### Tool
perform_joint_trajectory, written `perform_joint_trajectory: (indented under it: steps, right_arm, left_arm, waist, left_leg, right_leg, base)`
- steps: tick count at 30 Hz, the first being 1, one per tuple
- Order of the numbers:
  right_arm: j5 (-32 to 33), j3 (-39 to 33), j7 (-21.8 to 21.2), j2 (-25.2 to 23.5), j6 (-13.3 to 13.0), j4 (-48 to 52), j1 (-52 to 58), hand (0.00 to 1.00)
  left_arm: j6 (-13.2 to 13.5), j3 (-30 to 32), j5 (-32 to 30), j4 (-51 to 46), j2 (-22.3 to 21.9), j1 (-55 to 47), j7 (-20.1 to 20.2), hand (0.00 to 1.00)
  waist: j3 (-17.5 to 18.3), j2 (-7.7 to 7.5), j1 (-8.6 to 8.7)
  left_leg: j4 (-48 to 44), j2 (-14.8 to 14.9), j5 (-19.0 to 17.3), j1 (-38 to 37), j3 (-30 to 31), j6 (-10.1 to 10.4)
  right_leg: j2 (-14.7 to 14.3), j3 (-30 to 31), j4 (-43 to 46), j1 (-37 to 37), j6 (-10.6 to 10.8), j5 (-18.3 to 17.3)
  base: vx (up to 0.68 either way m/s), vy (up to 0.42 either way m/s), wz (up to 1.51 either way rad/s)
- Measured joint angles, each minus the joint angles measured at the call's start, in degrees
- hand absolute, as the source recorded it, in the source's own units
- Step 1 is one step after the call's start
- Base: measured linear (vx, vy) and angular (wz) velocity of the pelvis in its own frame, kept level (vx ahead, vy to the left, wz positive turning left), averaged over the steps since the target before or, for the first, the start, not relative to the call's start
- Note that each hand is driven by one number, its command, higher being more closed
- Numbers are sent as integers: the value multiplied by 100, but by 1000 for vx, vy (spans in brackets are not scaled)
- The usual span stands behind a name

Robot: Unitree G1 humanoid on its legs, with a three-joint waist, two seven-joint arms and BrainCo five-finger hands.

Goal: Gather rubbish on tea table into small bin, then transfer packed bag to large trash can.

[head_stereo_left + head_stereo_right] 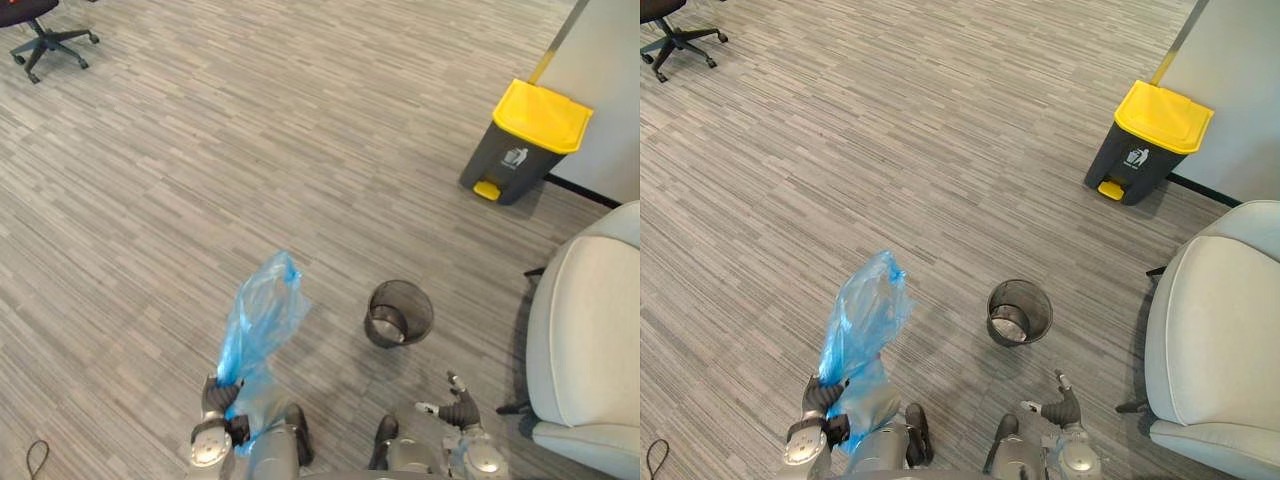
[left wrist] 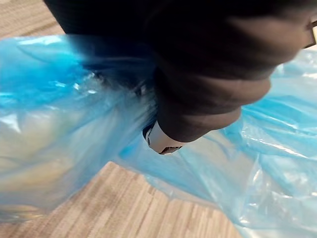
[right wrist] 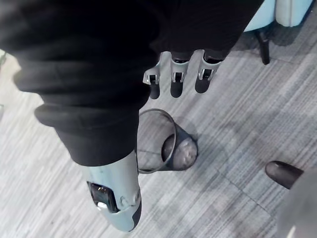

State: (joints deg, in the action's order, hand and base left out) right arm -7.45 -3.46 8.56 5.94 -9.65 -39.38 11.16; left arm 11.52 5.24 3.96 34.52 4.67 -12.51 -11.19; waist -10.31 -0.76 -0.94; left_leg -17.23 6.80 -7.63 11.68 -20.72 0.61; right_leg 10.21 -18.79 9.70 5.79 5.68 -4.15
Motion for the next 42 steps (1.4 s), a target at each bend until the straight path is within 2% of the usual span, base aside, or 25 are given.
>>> perform_joint_trajectory:
  steps: [5, 6, 8, 9, 10, 12, 17, 18, 19, 22, 23, 24, 25, 26, 28, 32, 33, 34, 35, 36, 37, 38, 39, 40, 42]
  right_arm:
    - [0, -11, -4, 21, 19, -97, -16, 0]
    - [0, -6, -14, 5, 26, -99, 20, 0]
    - [1, -5, -26, 8, 76, -73, 75, 0]
    - [2, 0, -37, -25, 126, -24, 133, 0]
    - [17, -33, -58, -65, 113, 96, 177, 0]
    - [15, 1, -96, -110, 113, 198, 214, 0]
    - [80, -72, -100, -91, 114, 252, 208, 0]
    - [85, -109, -99, -69, 121, 187, 217, 0]
    - [123, -122, -103, -45, 113, 220, 232, 0]
    - [173, -213, -115, 29, 117, 275, 206, 0]
    - [279, -295, -121, 22, 143, 267, 254, 0]
    - [334, -268, -118, -29, 147, 272, 310, 0]
    - [384, -271, -116, -78, 144, 273, 320, 0]
    - [518, -273, -106, -128, 134, 304, 261, 0]
    - [550, -301, -104, -165, 117, 374, 253, 0]
    - [752, -519, -97, -333, 125, 431, 224, 0]
    - [791, -611, -94, -314, 126, 434, 208, 0]
    - [860, -649, -103, -310, 120, 477, 221, 0]
    - [920, -685, -109, -292, 112, 524, 265, 0]
    - [972, -715, -120, -393, 119, 456, 263, 0]
    - [987, -729, -136, -560, 121, 463, 322, 0]
    - [1034, -729, -145, -617, 122, 467, 357, 0]
    - [1141, -734, -148, -677, 123, 482, 411, 0]
    - [1175, -738, -147, -694, 123, 484, 421, 0]
    - [1181, -747, -149, -697, 128, 480, 443, 0]
  left_arm:
    - [-1, 95, -1, -39, 24, -188, 2, 100]
    - [-5, 82, -3, -111, 81, -244, 7, 100]
    - [-20, 32, -3, -214, 142, -245, 2, 100]
    - [-43, -13, -5, -373, 205, -261, 4, 100]
    - [-45, -17, -4, -516, 266, -249, -6, 100]
    - [-44, -33, -3, -572, 348, -213, -15, 100]
    - [-45, -88, 8, -519, 271, 3, -9, 100]
    - [-38, -63, 10, -451, 219, 72, -12, 100]
    - [-39, -79, 4, -360, 159, 117, -5, 100]
    - [-41, -47, 12, -342, -114, 169, 7, 100]
    - [-46, -9, 22, -342, -277, 147, 21, 100]
    - [-45, 1, 40, -346, -369, 88, 62, 100]
    - [-44, -6, 46, -360, -404, 29, 119, 100]
    - [-44, 1, 64, -382, -414, 11, 121, 100]
    - [-44, -1, 82, -423, -443, 29, 123, 100]
    - [-50, -12, 94, -528, -487, 95, 188, 100]
    - [-51, -29, 94, -530, -502, 123, 231, 100]
    - [-46, -71, 95, -541, -531, 97, 228, 100]
    - [-39, -91, 94, -543, -574, 44, 231, 100]
    - [-24, -101, 96, -533, -562, -104, 232, 100]
    - [-94, -103, 96, -522, -423, -71, 239, 100]
    - [-117, -106, 95, -534, -369, -56, 246, 100]
    - [-134, -103, 96, -585, -286, -28, 247, 100]
    - [-148, -107, 96, -664, -218, -41, 248, 100]
    - [-177, -129, 103, -804, -121, -8, 245, 100]
  waist:
    - [-18, -58, 0]
    - [-43, -111, 23]
    - [-63, -120, 21]
    - [-110, -144, 19]
    - [-202, -98, 43]
    - [-236, -175, 54]
    - [-290, -141, 247]
    - [-313, -99, 304]
    - [-298, -49, 377]
    - [-353, 202, 365]
    - [-397, 272, 415]
    - [-407, 263, 395]
    - [-403, 228, 338]
    - [-387, 213, 257]
    - [-344, 132, 155]
    - [-375, 57, 30]
    - [-373, 30, -14]
    - [-346, 62, -93]
    - [-296, 158, -131]
    - [-167, 142, -145]
    - [-47, -136, -78]
    - [-17, -182, -66]
    - [79, -371, -48]
    - [34, -352, -64]
    - [25, -381, -1]
  left_leg:
    - [-490, -114, -503, -5, -8, -110]
    - [-632, -238, -682, -54, 14, -142]
    - [-785, -282, -845, -72, 93, -189]
    - [-823, -305, -931, -203, 191, -237]
    - [-895, -273, -1036, -379, 353, -278]
    - [-901, -238, -1168, -558, 507, -271]
    - [-687, -326, -1430, -967, 940, -43]
    - [-545, -336, -1484, -1165, 1071, 53]
    - [-389, -290, -1515, -1422, 1284, 211]
    - [-838, -22, -1269, -1513, 1269, 578]
    - [-1825, 162, -798, -1337, 1229, 509]
    - [-2885, 409, -5, -1030, 1197, 370]
    - [-3741, 701, 73, -716, 1088, 316]
    - [-4553, 1001, -111, -363, 812, 207]
    - [-4661, 1123, -343, 122, 541, 128]
    - [-3180, 790, -638, 876, 454, -1]
    - [-2315, 460, -568, 1022, 847, 114]
    - [-1354, 197, -298, 906, 1231, 406]
    - [-931, 208, 53, 832, 1461, 369]
    - [-1234, 305, 157, 884, 1481, 227]
    - [-1458, 278, -201, 868, 1202, 163]
    - [-1550, 308, -345, 872, 1069, 143]
    - [-1651, 421, -601, 746, 784, 120]
    - [-1606, 517, -778, 487, 492, 114]
    - [-1338, 601, -993, -38, 33, 102]
  right_leg:
    - [308, 162, 735, 124, 248, -486]
    - [533, 187, 1291, 210, 311, -698]
    - [682, 452, 2143, 510, 247, -655]
    - [684, 866, 3058, 890, 24, -419]
    - [547, 1224, 3768, 1220, 103, -384]
    - [249, 1321, 3974, 1480, 98, -832]
    - [-363, 1300, 2474, 2186, -45, -855]
    - [-489, 1416, 2127, 2234, -180, -597]
    - [-587, 1476, 2228, 2125, -513, -70]
    - [-602, 1200, 2702, 1890, -859, -611]
    - [-629, 996, 2694, 1429, -997, -789]
    - [-725, 949, 2505, 941, -1066, -831]
    - [-867, 988, 2215, 521, -1086, -843]
    - [-1001, 1144, 1857, 17, -1158, -886]
    - [-1040, 1302, 1461, -381, -1189, -905]
    - [-1003, 1876, 850, -1078, -1184, -909]
    - [-927, 2151, 921, -1192, -1050, -985]
    - [-913, 2377, 1186, -1166, -728, -1186]
    - [-990, 2515, 1343, -1159, -545, -1337]
    - [-1014, 2866, 1734, -1183, -472, -1824]
    - [-815, 3068, 1992, -1036, -358, -1958]
    - [-781, 3156, 2100, -932, -302, -1940]
    - [-700, 3135, 2303, -783, -33, -1771]
    - [-592, 2956, 2748, -522, 409, -1521]
    - [-329, 2369, 3670, 45, 654, -1253]
  base:
    - [35, 80, 0]
    - [72, 43, 18]
    - [136, 40, 24]
    - [234, 45, 40]
    - [304, 32, 40]
    - [298, -32, 41]
    - [390, -101, 55]
    - [571, -174, 85]
    - [608, -183, 76]
    - [589, -185, 45]
    - [625, -251, 50]
    - [712, -291, 34]
    - [663, -248, -19]
    - [526, -174, -40]
    - [480, -111, -44]
    - [479, 85, -56]
    - [420, 265, -105]
    - [426, 291, -123]
    - [457, 351, -153]
    - [447, 295, -137]
    - [426, 258, -126]
    - [378, 178, -110]
    - [345, 195, -133]
    - [333, 210, -143]
    - [277, 175, -126]
